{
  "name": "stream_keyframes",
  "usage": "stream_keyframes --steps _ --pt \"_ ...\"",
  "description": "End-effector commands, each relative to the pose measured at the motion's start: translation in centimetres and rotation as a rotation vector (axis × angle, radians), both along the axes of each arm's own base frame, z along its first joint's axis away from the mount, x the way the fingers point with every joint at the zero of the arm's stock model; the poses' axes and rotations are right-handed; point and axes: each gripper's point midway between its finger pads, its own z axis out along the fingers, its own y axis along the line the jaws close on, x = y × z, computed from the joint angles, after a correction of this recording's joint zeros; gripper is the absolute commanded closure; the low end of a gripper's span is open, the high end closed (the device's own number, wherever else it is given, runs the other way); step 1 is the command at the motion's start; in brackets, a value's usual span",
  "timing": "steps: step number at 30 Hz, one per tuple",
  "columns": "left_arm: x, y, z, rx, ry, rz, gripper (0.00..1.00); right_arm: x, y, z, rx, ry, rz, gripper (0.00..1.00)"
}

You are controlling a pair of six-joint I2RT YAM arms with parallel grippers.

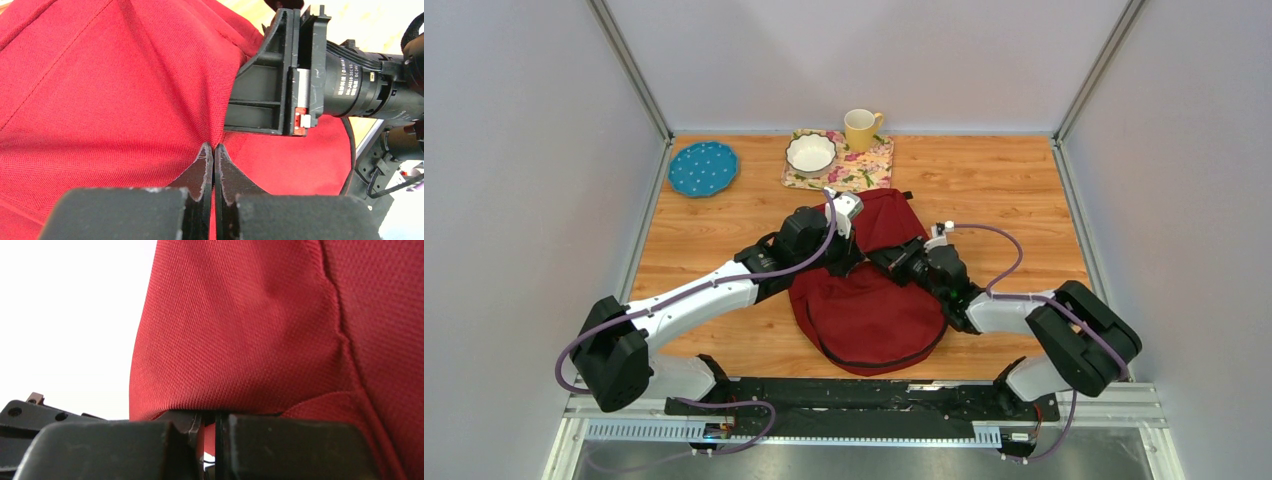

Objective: Pack the student bag
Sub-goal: Place the personal item in the student bag.

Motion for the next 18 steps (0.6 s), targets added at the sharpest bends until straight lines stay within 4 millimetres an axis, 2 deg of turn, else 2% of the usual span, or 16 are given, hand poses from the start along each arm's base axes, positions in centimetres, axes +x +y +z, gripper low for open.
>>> stream_keyframes --steps 1,5,7,9,10,11,12,13,14,15,16,17,18 --pt "-0.1 -0.5 2.7 -0.055 -0.025 0.0 1.0 2.9 1.2 3.0 0.074 -0.062 -0.091 1.0" --pt "-0.2 -0.3 2.9 -0.061 -0.038 -0.004 1.0 3.9 1.2 1.4 0.035 -0.047 -0.136 0.99" --pt "-0.5 -0.5 2.9 -0.066 -0.029 -0.023 1.0 4.3 0.7 0.4 -0.017 -0.026 -0.177 0.94" --pt "-0.8 -0.7 2.8 -0.069 -0.019 -0.036 1.0 4.7 0.5 0.4 -0.08 -0.044 -0.212 0.89" --pt "-0.8 -0.7 2.6 -0.066 -0.016 -0.034 1.0 4.4 0.0 -1.4 -0.167 0.003 -0.214 0.86" --pt "-0.7 -0.5 2.4 -0.059 -0.011 -0.027 1.0 4.6 0.5 -0.4 -0.193 -0.01 -0.208 0.82" --pt "-0.7 -0.5 2.2 -0.054 -0.007 -0.021 1.0 4.5 0.1 -0.9 -0.233 0.0 -0.211 0.74" --pt "-0.5 -0.2 1.9 -0.044 -0.005 -0.006 1.0 4.2 0.0 -1.2 -0.257 0.006 -0.202 0.71" --pt "-0.4 -0.1 1.8 -0.038 -0.004 0.001 1.0 3.9 -0.2 -0.8 -0.278 -0.012 -0.187 0.66" --pt "-0.4 0.0 1.7 -0.034 -0.005 0.008 1.0 3.6 -0.3 -0.5 -0.294 -0.023 -0.173 0.57" --pt "-0.3 0.1 1.7 -0.031 -0.005 0.013 1.0 3.1 -0.8 -1.3 -0.346 0.002 -0.161 0.54" --pt "-0.2 0.3 1.5 -0.026 -0.004 0.022 1.0 2.7 -1.0 -0.4 -0.349 -0.018 -0.149 0.49" --pt "-0.1 0.5 1.5 -0.023 -0.005 0.029 1.0 2.1 -1.3 -0.7 -0.385 -0.043 -0.121 0.41"
